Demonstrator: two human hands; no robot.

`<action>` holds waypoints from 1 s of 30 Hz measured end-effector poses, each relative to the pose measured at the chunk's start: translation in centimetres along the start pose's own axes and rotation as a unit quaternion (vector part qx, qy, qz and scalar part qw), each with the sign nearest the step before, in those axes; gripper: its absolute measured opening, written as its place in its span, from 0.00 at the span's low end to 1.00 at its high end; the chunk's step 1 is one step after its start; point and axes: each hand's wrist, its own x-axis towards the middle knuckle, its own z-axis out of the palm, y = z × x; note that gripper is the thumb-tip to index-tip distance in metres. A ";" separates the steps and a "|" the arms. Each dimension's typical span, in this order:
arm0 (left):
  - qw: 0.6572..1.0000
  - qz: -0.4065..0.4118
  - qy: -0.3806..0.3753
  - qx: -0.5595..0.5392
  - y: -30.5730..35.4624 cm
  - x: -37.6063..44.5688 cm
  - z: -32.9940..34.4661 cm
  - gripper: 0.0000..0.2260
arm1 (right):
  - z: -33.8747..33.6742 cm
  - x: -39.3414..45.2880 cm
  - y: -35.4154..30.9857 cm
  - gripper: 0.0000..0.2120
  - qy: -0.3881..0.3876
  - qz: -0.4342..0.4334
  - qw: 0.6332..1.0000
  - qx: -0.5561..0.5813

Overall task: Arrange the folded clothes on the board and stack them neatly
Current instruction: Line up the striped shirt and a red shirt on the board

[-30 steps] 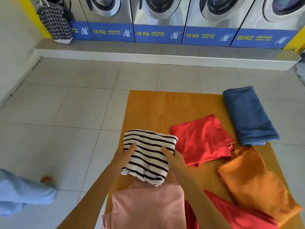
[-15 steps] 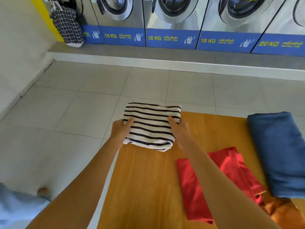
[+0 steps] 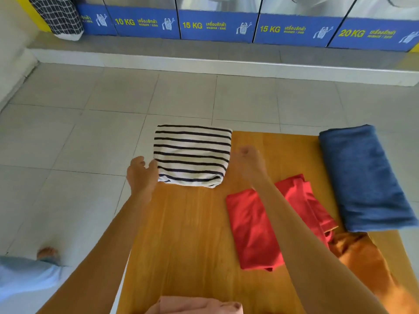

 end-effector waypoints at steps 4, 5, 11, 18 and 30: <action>0.999 -0.032 -0.036 -0.023 -1.3 -7.3 -0.3 0.10 | -8.6 -2.8 4.7 0.27 0.191 0.043 0.962 -0.191; 0.993 -0.040 -0.106 -0.016 -1.2 -9.5 0.1 0.08 | -10.5 -3.7 6.3 0.31 0.191 0.101 0.945 -0.244; 0.949 0.006 -0.314 0.038 0.5 -20.0 5.9 0.17 | -11.9 -8.2 10.8 0.42 0.021 0.188 0.948 -0.254; 0.920 -0.135 -0.346 -0.126 -1.1 -17.1 0.8 0.16 | -8.0 -12.4 7.0 0.22 -0.069 0.140 0.987 0.025; 0.976 0.028 -0.164 0.138 -6.9 -6.8 -4.7 0.20 | 5.7 -11.7 7.2 0.22 -0.026 0.025 0.983 -0.182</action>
